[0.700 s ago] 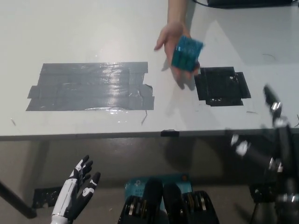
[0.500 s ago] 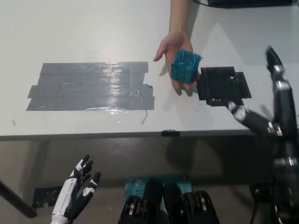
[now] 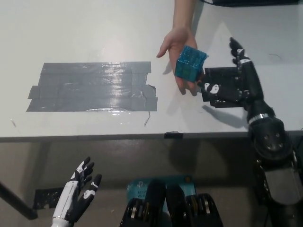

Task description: A person hands a rubik's cube to the robot and rhe robot picks it up with its right hand and places it on the black spot on the desk infron tof it

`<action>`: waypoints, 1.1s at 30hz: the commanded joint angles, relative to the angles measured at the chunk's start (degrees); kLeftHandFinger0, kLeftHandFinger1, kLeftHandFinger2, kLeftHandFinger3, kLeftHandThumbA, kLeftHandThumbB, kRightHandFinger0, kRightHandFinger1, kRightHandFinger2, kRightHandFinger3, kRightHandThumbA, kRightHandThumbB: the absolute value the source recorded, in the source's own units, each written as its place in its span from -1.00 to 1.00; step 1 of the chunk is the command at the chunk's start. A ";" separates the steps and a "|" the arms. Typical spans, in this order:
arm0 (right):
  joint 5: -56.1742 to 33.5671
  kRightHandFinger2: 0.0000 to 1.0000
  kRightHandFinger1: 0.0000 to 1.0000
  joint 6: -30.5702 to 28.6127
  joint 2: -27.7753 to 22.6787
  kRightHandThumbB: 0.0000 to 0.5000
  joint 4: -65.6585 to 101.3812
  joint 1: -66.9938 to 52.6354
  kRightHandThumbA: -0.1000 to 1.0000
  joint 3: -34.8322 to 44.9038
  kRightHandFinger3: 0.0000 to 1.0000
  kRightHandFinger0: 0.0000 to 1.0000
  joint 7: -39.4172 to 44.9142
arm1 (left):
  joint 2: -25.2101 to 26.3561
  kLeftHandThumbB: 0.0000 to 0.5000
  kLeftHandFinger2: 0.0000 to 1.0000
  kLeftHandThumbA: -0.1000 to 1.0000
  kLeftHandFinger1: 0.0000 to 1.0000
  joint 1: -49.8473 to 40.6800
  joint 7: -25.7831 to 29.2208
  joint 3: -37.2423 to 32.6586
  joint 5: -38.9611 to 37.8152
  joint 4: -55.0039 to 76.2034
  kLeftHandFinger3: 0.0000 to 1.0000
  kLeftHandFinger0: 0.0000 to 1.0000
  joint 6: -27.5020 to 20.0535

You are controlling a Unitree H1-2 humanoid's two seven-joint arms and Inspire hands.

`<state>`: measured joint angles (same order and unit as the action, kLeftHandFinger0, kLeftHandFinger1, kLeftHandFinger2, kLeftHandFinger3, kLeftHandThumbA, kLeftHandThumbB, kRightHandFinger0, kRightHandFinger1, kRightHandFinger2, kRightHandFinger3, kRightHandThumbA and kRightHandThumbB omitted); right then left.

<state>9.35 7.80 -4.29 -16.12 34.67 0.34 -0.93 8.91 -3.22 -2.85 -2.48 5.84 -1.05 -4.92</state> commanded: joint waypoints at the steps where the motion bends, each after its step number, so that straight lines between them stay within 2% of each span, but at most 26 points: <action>1: -0.80 1.00 1.00 0.35 -1.57 0.53 -3.71 5.40 0.92 -1.32 1.00 1.00 2.73 | 0.59 -0.52 1.00 0.43 1.00 0.25 -0.02 0.07 0.66 1.40 1.00 1.00 -2.05; 5: -0.10 1.00 1.00 0.11 -2.79 0.83 -8.49 8.18 0.92 -2.74 1.00 1.00 3.46 | 0.54 -0.55 1.00 0.41 1.00 0.13 -0.12 -0.04 0.69 1.48 1.00 1.00 -2.11; 9: -1.00 1.00 1.00 -0.47 -3.22 0.99 -10.92 10.42 0.87 -2.90 1.00 1.00 3.91 | 0.61 -0.55 1.00 0.41 1.00 0.32 -0.19 -0.12 0.94 1.57 1.00 1.00 -1.64; 20: -0.62 1.00 1.00 0.12 -3.75 1.00 -12.55 13.91 0.85 -3.14 1.00 1.00 4.61 | 0.78 -0.53 1.00 0.42 1.00 0.69 -0.43 -0.06 0.84 1.98 1.00 1.00 -1.33; 24: -0.66 1.00 1.00 -0.21 -3.81 1.00 -13.25 13.61 0.86 -3.21 1.00 1.00 5.04 | 0.81 -0.46 1.00 0.44 1.00 0.50 -0.57 -0.11 0.76 1.85 1.00 1.00 -0.97; 33: 1.12 1.00 1.00 0.06 -5.00 0.97 -15.04 13.90 0.87 -5.12 1.00 1.00 4.94 | 0.89 -0.47 1.00 0.39 1.00 0.90 -0.32 -0.18 1.59 1.98 1.00 1.00 -0.85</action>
<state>9.75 8.46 -8.09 -30.94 45.43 -4.16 3.51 9.04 -2.97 -2.94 -2.52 6.50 -1.00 -4.71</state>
